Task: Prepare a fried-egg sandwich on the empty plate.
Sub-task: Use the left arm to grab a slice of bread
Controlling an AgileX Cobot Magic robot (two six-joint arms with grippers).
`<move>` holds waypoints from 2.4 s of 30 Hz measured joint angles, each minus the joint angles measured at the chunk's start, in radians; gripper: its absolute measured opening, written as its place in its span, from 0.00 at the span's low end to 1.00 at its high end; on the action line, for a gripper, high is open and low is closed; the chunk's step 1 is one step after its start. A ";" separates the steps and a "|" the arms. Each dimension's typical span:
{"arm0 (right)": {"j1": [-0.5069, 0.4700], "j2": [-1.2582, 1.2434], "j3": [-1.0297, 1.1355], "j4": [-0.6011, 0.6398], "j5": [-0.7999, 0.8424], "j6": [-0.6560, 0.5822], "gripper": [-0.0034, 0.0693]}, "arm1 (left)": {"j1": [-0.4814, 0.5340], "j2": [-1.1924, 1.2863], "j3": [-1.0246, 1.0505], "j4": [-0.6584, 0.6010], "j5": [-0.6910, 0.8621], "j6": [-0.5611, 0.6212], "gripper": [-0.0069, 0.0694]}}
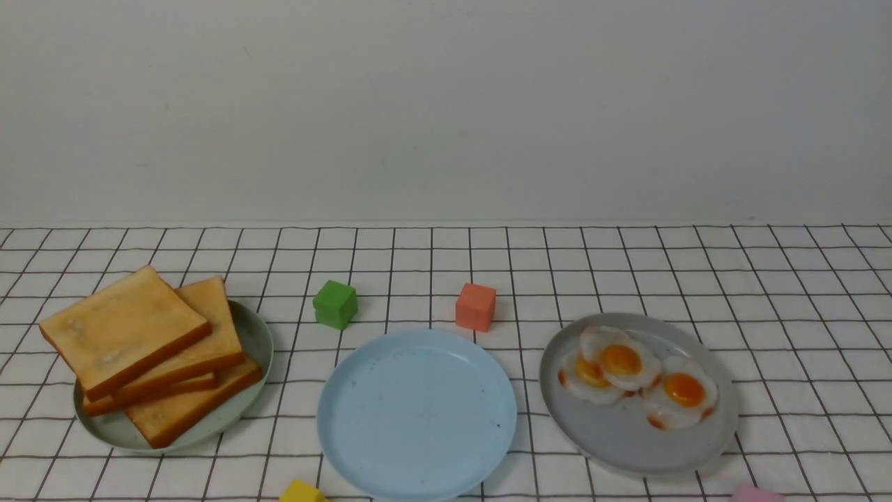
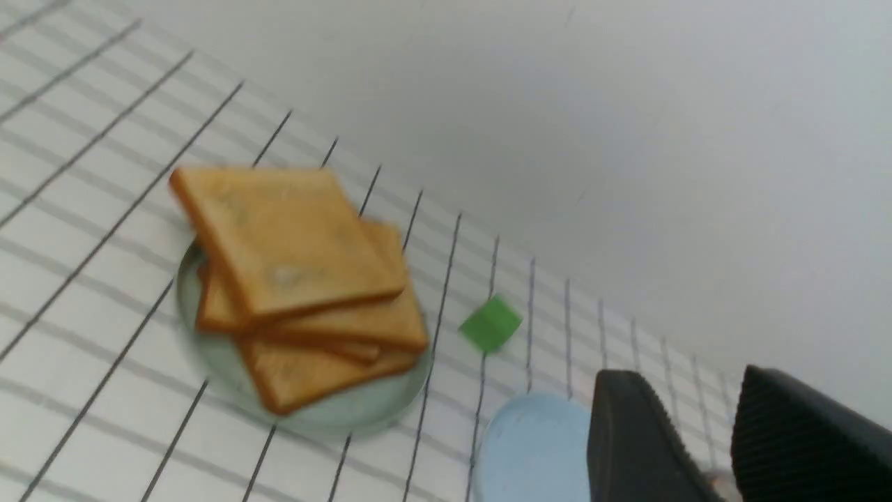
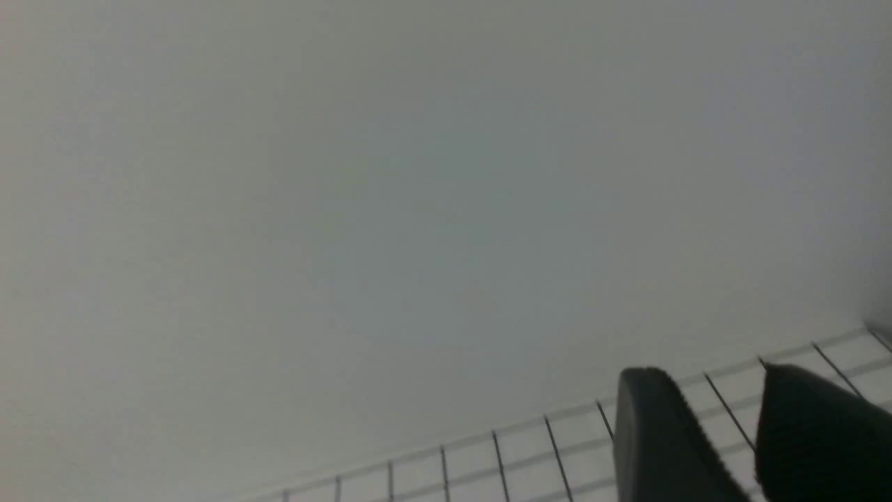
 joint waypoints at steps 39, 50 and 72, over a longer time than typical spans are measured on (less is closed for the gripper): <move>0.549 0.413 -0.294 0.705 0.697 -0.626 0.38 | 0.007 0.612 0.062 -0.354 -0.159 0.028 0.40; 0.549 0.418 -0.294 0.693 0.697 -0.641 0.38 | 0.362 1.060 -0.244 -0.769 0.108 0.630 0.40; 0.549 0.430 -0.293 0.686 0.674 -0.641 0.38 | 0.469 1.402 -0.514 -0.494 -0.004 0.829 0.61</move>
